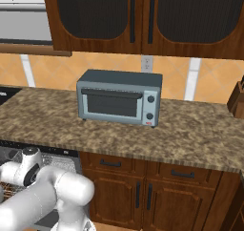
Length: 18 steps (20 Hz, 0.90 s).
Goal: Pick up the cup and bowl from the counter, place them in the dishwasher, and close the dishwasher door.
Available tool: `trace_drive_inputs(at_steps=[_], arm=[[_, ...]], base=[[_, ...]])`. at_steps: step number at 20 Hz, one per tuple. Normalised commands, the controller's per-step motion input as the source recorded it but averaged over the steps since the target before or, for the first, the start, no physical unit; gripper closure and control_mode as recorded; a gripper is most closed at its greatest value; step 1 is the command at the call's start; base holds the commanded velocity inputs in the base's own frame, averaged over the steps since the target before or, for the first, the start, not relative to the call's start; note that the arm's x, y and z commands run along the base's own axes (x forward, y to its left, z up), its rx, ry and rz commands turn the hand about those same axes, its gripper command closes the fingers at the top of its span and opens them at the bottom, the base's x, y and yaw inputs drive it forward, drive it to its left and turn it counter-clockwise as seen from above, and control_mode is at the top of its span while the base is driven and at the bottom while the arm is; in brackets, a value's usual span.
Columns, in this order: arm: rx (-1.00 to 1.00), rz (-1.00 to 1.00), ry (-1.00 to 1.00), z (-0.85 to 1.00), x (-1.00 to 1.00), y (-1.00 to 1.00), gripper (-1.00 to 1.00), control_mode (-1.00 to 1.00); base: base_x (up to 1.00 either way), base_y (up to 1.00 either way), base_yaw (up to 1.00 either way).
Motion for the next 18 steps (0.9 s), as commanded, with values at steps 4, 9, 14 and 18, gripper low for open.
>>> trace_drive_inputs(at_steps=[4,9,14,18], arm=[[0.03,0.06,-0.18,0.51,-0.21,0.01,-1.00,-1.00],[0.01,0.01,-0.20,0.39,-0.37,0.03,-1.00,-1.00],[0.00,0.06,-0.22,0.33,-0.35,0.11,-1.00,-1.00],[0.00,0.12,-0.07,0.30,-0.07,0.06,-1.00,-1.00]], base=[[0.00,0.00,0.00],[0.00,0.00,0.00],[0.00,0.00,0.00],[0.00,0.00,0.00]])
